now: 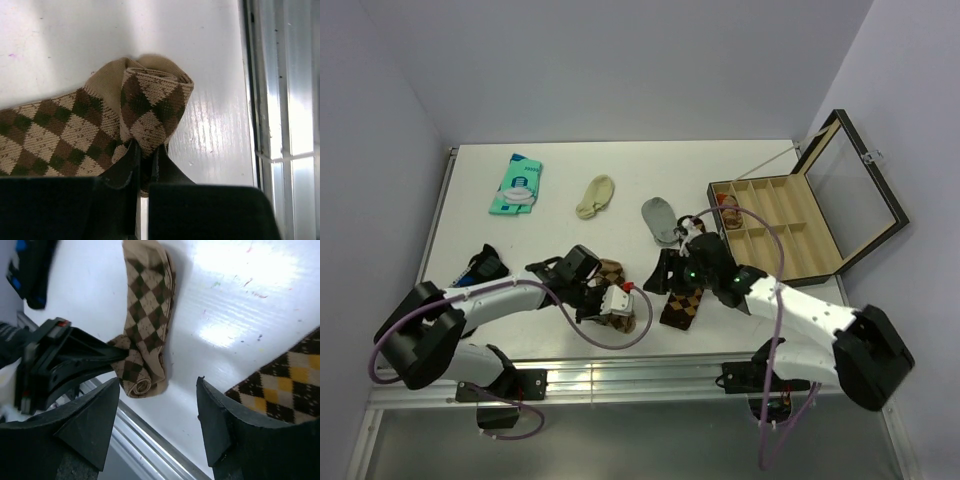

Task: Roll the socks
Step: Roll the sock at the center of the board.

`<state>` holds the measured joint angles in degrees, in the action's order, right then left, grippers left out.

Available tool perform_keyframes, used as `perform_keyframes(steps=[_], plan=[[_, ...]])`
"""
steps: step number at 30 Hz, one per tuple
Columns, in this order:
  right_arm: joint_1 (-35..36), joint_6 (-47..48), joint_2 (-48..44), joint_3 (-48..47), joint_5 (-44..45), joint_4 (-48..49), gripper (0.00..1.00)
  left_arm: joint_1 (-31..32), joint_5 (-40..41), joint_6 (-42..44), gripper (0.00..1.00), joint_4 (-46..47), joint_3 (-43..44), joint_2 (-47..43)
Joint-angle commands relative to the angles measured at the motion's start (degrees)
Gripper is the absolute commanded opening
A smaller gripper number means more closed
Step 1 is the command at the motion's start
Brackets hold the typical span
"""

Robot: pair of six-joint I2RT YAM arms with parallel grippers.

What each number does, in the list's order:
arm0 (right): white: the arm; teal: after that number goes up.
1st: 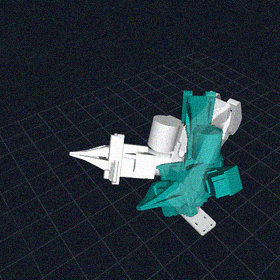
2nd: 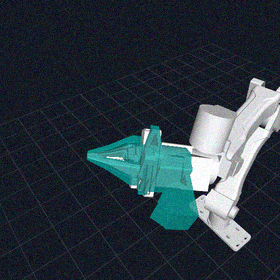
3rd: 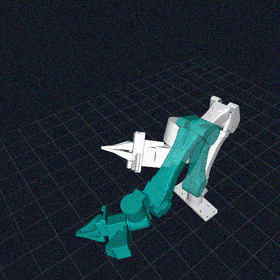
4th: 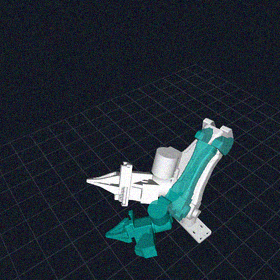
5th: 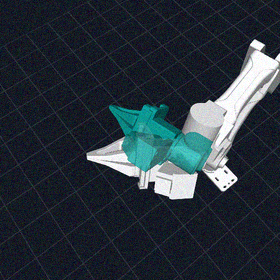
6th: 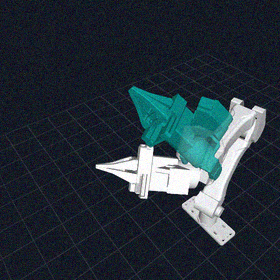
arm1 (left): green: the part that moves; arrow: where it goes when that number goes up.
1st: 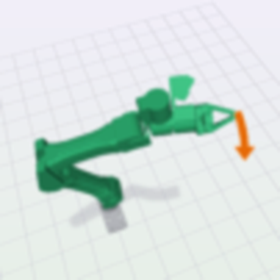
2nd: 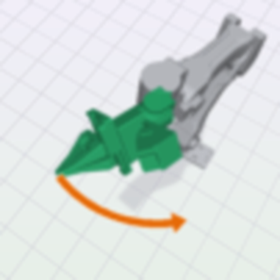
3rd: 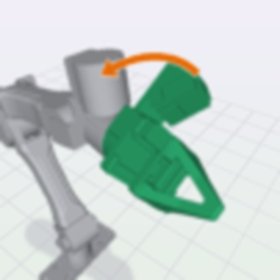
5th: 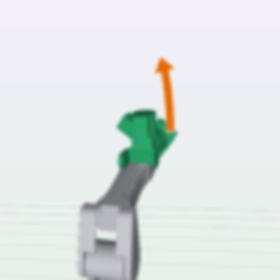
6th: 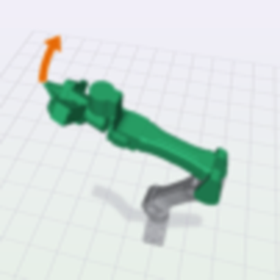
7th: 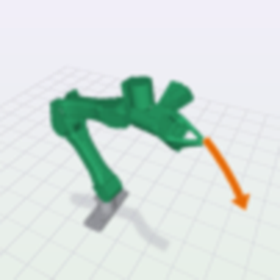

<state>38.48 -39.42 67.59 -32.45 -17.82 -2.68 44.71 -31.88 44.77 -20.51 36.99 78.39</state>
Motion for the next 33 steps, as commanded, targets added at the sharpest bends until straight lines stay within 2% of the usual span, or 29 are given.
perform_keyframes(steps=[1,7,11,15,21,26,33], plan=[[0.1,-0.8,-8.5,3.1,8.2,2.4,0.70,-1.9,-6.7,4.2,0.00,-13.1,3.4,4.9],[2.9,4.1,-18.8,7.7,11.4,3.9,0.71,-7.4,-13.0,11.5,0.00,-26.3,12.7,14.5],[10.4,7.5,-19.9,8.5,16.2,5.9,0.71,-10.2,-14.8,15.9,0.00,-35.4,18.9,22.3],[20.8,12.1,-14.7,6.3,24.8,7.6,0.71,-11.2,-14.7,18.2,0.00,-39.9,22.3,28.4],[29.5,18.6,-6.3,4.5,27.9,13.0,0.70,-11.7,-14.5,19.4,0.00,-44.7,26.5,33.3],[32.2,22.7,-0.7,3.5,27.6,18.6,0.72,-11.8,-14.5,19.7,0.00,-47.1,28.8,36.2],[32.5,26.2,5.6,0.4,22.8,20.0,0.74,-11.9,-14.9,19.7,0.00,-48.1,30.9,38.5]])
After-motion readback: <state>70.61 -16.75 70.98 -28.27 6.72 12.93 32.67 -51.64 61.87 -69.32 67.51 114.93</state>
